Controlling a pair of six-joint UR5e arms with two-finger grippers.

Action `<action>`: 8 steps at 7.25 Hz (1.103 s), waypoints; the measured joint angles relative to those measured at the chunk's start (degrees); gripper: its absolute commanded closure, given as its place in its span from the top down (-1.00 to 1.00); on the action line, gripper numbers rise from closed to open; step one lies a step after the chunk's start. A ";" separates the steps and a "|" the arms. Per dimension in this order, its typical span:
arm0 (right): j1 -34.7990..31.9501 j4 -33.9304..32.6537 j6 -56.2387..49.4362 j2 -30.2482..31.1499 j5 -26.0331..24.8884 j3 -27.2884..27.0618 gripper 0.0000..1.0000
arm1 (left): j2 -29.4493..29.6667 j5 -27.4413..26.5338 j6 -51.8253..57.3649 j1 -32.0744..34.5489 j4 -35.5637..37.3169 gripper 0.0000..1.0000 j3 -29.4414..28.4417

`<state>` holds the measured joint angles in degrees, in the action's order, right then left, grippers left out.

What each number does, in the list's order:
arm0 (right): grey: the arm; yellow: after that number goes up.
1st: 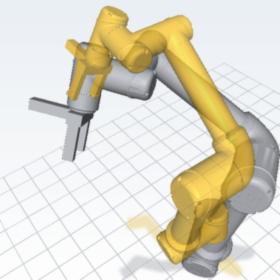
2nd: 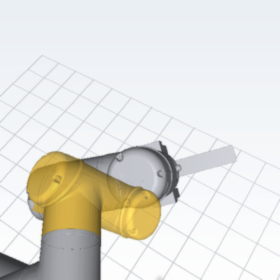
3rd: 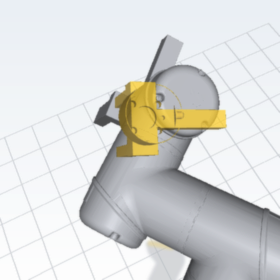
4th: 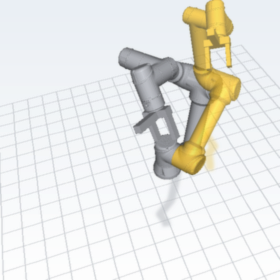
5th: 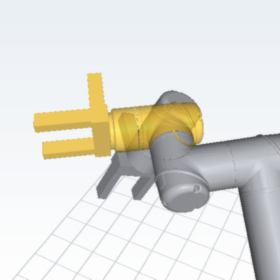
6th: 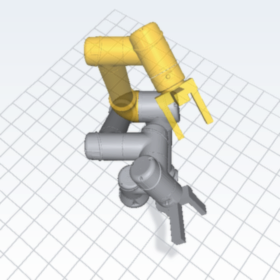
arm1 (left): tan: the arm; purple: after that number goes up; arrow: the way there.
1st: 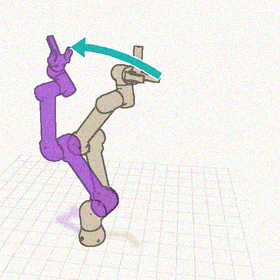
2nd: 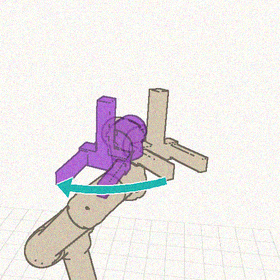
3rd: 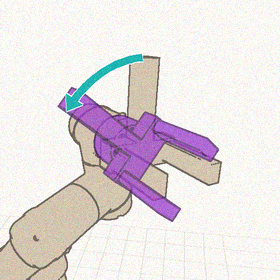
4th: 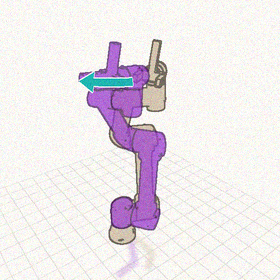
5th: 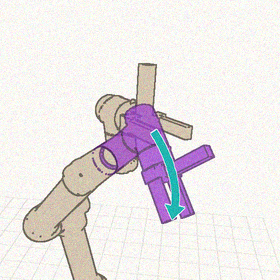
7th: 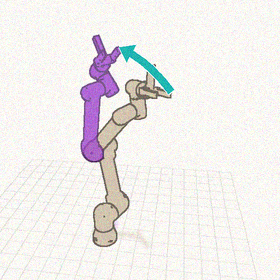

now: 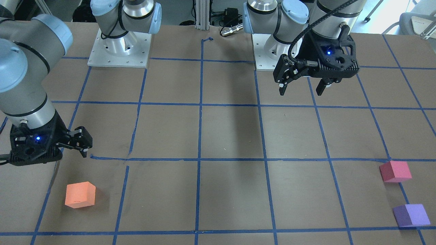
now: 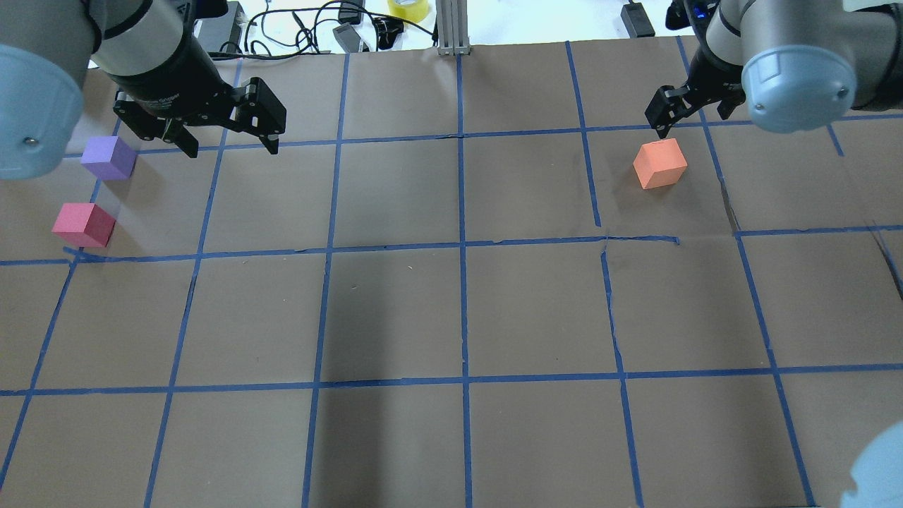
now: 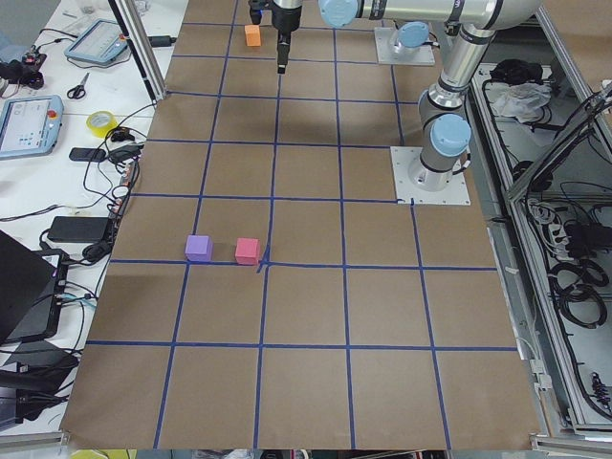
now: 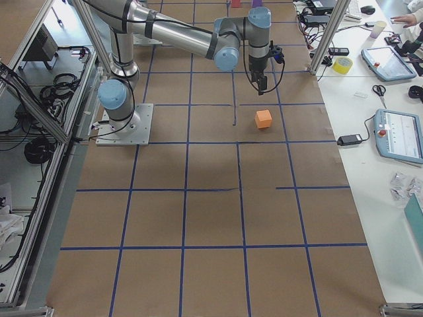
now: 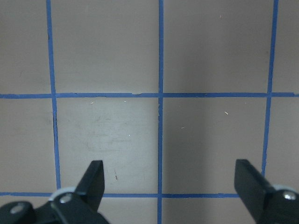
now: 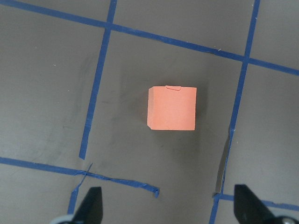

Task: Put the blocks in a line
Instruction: 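Lower the right gripper over the orange cube and grasp it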

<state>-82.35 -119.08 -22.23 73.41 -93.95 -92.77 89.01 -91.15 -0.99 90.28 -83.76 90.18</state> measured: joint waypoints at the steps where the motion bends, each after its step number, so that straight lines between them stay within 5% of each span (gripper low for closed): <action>1: 0.50 -4.17 -2.08 -2.91 -0.01 -0.02 1.00 | -0.01 0.03 0.02 -0.01 0.00 1.00 0.00; 8: 3.39 -12.56 -4.47 -13.82 4.78 0.74 1.00 | -0.04 0.23 0.11 0.03 0.06 1.00 -0.06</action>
<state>-78.96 -131.63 -26.70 59.59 -89.17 -92.03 88.97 -90.93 -0.88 90.31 -83.70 90.12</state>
